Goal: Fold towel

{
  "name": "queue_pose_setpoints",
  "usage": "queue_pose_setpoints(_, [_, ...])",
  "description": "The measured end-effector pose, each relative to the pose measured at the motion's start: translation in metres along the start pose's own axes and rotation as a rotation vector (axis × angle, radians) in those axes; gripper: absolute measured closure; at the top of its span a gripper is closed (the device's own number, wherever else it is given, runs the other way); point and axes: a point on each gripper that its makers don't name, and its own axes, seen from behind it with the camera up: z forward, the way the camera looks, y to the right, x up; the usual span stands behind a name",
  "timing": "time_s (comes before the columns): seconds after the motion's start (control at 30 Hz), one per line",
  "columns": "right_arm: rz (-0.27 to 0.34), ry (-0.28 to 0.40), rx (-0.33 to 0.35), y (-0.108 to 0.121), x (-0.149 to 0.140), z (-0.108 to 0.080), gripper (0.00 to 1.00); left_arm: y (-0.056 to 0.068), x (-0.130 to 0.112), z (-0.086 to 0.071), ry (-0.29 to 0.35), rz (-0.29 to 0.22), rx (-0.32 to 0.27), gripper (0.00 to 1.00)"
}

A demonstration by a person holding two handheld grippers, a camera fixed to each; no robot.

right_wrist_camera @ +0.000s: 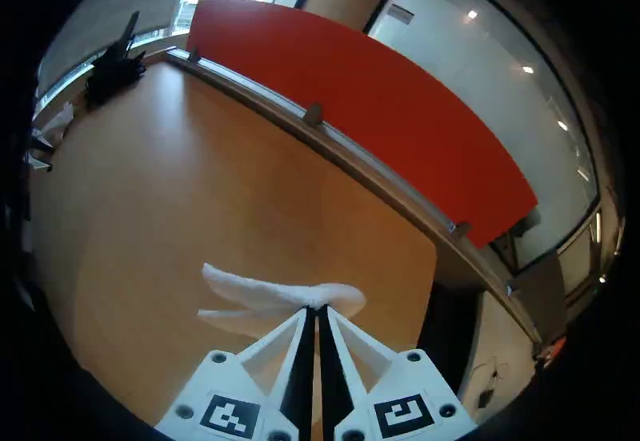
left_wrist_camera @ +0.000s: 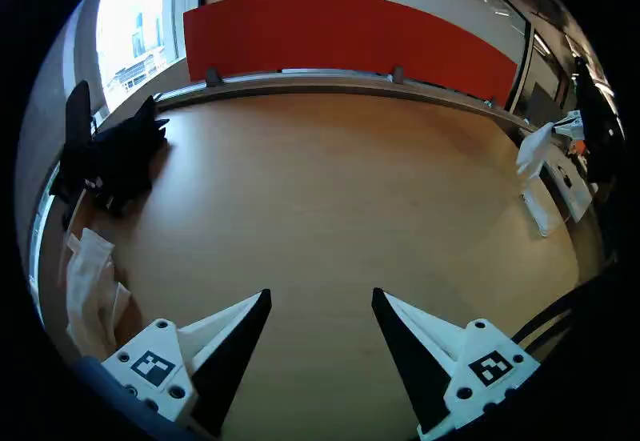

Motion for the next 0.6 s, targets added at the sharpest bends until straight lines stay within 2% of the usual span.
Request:
queue_pose_setpoints(0.3, [0.014,-0.022,-0.009,0.006,-0.018,-0.002,0.96,0.003,0.001,-0.001,0.001,0.004,-0.001,0.07])
queue_pose_setpoints(0.6, [0.058,-0.082,-0.023,0.002,-0.074,-0.014,0.96,0.008,0.004,-0.001,0.003,0.011,-0.008,0.07])
